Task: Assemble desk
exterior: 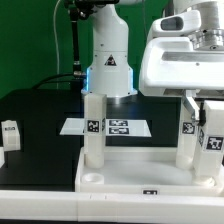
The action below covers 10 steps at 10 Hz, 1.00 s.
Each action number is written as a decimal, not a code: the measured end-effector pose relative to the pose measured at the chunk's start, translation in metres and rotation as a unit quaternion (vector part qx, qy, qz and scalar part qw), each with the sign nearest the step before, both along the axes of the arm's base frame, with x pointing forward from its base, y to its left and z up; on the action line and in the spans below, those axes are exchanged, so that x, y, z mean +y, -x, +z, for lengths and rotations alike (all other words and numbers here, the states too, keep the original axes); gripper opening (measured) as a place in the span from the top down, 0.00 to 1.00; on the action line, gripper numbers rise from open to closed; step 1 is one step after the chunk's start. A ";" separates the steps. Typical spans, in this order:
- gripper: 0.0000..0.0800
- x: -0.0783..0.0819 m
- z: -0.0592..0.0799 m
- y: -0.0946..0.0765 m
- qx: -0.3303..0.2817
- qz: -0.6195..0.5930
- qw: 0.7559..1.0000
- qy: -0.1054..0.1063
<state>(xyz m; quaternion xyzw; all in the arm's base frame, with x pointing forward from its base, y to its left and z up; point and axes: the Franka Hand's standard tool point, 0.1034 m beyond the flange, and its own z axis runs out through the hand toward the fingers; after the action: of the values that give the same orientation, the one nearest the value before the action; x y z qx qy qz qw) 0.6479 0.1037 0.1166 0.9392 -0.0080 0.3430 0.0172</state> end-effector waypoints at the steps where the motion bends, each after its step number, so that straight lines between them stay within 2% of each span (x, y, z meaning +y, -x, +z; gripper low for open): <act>1: 0.64 0.000 -0.001 0.001 0.000 0.000 1.000 0.001; 8: 0.64 0.000 -0.002 0.001 0.000 0.000 1.000 0.001; 9: 0.53 0.000 -0.002 0.001 0.000 0.000 1.000 0.001; 10: 0.36 0.000 -0.002 0.001 0.000 0.000 1.000 0.001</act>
Offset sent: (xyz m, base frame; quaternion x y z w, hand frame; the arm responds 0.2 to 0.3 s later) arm -0.0086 0.0026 -0.0062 0.0051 0.0127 0.0064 0.9999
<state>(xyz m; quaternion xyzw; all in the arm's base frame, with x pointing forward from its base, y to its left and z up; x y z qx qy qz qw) 0.6468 0.1038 0.1146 0.9392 -0.0073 0.3428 0.0181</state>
